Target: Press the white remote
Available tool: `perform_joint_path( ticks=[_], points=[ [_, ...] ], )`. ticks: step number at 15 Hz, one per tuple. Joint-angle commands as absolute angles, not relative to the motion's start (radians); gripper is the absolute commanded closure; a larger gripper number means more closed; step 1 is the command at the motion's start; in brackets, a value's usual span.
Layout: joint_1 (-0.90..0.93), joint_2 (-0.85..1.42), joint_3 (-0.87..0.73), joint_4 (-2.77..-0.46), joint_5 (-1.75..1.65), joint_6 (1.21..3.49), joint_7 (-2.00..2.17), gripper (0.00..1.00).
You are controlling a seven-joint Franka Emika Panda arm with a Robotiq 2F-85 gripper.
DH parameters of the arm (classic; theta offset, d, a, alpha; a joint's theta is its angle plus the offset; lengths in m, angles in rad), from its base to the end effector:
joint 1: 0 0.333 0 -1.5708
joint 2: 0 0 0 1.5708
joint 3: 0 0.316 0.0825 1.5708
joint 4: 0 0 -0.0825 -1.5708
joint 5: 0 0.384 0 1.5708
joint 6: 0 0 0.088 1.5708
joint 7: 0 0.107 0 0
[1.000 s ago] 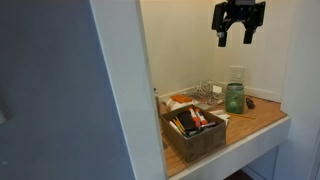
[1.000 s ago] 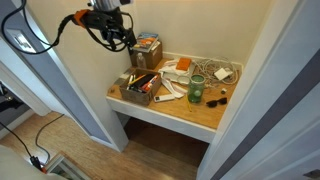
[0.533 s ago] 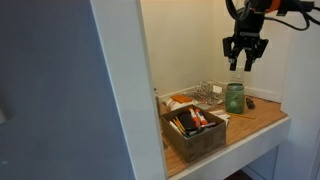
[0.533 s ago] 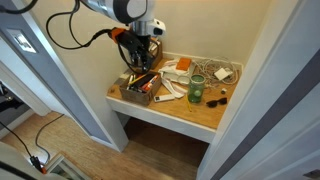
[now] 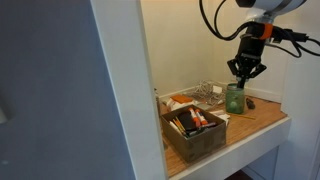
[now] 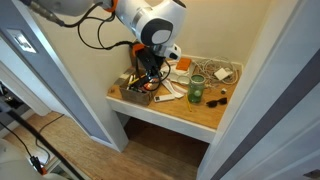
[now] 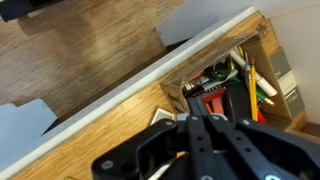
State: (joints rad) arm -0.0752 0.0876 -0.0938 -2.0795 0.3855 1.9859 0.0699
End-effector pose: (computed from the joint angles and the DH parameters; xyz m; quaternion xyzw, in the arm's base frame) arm 0.5400 -0.0678 0.3759 -0.9601 0.2089 0.0801 0.1678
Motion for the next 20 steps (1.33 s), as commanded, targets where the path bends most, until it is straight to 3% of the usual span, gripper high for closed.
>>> perform_joint_path(
  ticks=[1,8,20],
  points=[
    [-0.101,0.194,-0.097,-2.021,0.441,1.985,0.083,1.00],
    [-0.136,0.358,-0.087,-1.961,0.482,2.022,0.091,1.00],
    [-0.142,0.437,-0.072,-1.924,0.483,2.000,0.067,1.00]
  ],
)
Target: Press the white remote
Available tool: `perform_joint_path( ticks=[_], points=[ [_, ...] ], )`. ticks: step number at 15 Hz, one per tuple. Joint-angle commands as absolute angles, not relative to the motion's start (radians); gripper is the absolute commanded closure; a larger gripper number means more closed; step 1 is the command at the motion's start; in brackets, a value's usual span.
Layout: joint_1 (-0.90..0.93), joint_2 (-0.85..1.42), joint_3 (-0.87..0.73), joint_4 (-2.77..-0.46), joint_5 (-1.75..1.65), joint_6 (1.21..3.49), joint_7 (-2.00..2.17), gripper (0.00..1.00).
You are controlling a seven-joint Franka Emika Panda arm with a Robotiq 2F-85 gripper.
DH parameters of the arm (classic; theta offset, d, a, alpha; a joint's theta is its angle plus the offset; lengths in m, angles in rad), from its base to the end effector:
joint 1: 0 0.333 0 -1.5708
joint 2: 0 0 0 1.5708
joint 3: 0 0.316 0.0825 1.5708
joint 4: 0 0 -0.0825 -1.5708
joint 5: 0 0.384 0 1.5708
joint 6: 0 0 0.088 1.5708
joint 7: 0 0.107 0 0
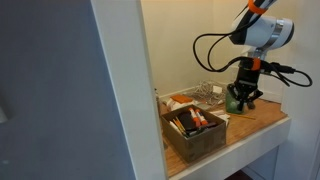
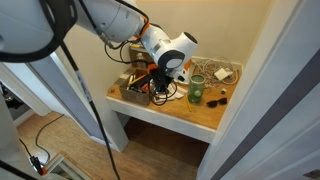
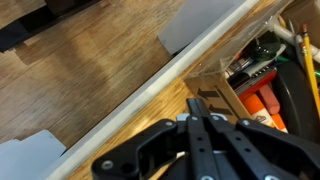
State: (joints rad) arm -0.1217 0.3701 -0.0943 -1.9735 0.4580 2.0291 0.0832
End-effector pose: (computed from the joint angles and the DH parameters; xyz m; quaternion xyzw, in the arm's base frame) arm 0.5706 -0.0980 0.2640 -0.9352 0.2729 0.1386 0.1781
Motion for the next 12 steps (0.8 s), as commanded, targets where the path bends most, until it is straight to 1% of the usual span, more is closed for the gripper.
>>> perform_joint_path(
  ticks=[1,12],
  points=[
    [-0.147,0.454,-0.066,-1.916,0.491,1.990,0.059,1.00],
    [-0.206,0.637,-0.015,-1.771,0.592,2.016,0.017,1.00]
  ],
)
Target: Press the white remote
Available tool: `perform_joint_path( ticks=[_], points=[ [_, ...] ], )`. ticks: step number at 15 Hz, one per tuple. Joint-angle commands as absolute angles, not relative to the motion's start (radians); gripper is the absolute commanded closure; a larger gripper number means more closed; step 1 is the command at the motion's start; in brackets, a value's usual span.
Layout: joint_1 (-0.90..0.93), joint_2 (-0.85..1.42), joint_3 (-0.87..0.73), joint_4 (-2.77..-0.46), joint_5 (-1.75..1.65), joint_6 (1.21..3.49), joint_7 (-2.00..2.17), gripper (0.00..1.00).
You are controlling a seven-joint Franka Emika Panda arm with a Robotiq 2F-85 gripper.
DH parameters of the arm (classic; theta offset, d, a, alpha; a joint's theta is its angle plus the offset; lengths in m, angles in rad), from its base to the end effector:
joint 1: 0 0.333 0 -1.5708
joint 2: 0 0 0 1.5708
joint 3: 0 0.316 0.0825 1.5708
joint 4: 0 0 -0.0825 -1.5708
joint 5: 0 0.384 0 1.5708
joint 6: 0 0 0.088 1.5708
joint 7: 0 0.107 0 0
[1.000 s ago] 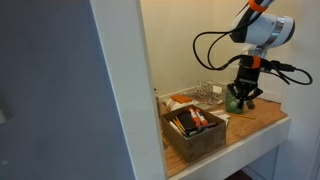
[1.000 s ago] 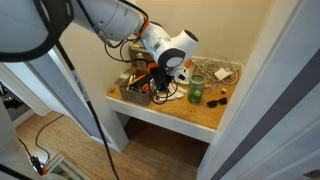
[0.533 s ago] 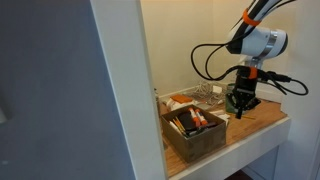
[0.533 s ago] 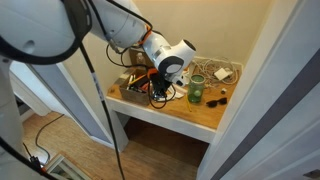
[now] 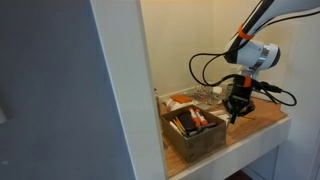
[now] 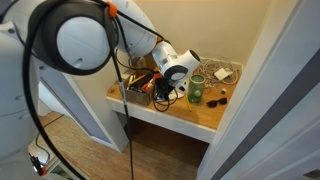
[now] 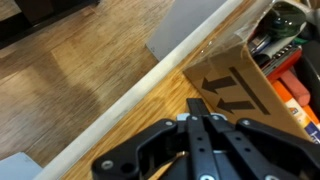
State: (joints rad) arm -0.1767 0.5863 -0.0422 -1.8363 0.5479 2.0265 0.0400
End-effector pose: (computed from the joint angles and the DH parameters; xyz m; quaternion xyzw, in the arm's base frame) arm 0.5969 -0.1013 0.1884 -0.9179 0.2842 0.1691 0.2191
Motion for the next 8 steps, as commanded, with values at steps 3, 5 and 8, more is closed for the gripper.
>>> perform_joint_path(
  ticks=[3,5,8],
  points=[
    [-0.209,0.666,-0.006,-1.741,0.615,2.033,0.016,1.00],
    [-0.209,0.682,-0.003,-1.725,0.630,2.040,0.020,1.00],
    [-0.202,0.702,-0.002,-1.712,0.645,2.075,0.023,1.00]
  ],
)
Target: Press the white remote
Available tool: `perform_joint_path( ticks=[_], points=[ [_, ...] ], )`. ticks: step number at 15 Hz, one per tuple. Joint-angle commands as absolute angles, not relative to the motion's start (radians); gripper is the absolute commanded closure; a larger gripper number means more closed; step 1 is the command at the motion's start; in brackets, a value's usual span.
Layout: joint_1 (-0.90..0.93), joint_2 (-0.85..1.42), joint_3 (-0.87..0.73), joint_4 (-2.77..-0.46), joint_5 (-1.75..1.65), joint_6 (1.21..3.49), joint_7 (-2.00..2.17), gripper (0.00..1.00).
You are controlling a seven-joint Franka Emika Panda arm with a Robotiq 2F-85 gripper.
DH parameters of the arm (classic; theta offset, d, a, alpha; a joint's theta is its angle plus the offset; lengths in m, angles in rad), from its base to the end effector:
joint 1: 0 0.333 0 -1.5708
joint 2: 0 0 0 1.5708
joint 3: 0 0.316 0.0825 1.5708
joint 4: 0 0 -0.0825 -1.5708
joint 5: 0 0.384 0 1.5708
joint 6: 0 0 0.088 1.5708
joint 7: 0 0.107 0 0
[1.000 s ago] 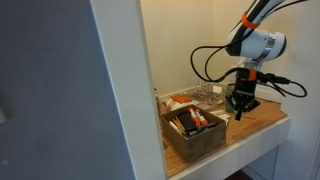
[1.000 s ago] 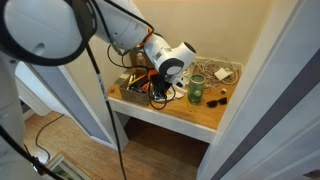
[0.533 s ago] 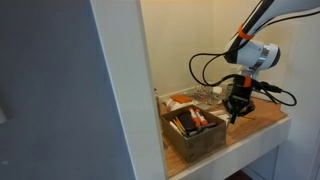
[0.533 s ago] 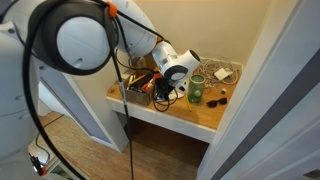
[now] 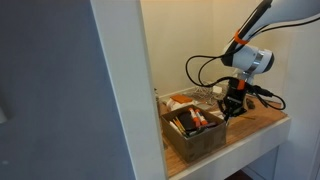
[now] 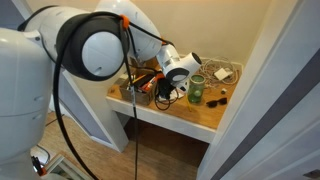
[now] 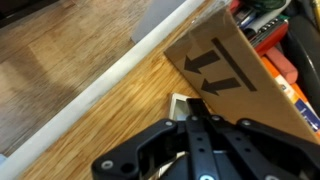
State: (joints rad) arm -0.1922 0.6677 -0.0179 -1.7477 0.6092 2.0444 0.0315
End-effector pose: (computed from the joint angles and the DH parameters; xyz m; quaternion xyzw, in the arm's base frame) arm 0.6205 -0.0995 0.1724 -0.9104 0.2947 0.1540 0.2463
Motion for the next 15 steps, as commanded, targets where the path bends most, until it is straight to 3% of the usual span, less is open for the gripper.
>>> perform_joint_path(
  ticks=[1,15],
  points=[
    [-0.202,0.708,-0.001,-1.708,0.648,2.084,0.024,1.00],
    [-0.203,0.755,0.016,-1.680,0.653,2.142,0.033,1.00]
  ],
)
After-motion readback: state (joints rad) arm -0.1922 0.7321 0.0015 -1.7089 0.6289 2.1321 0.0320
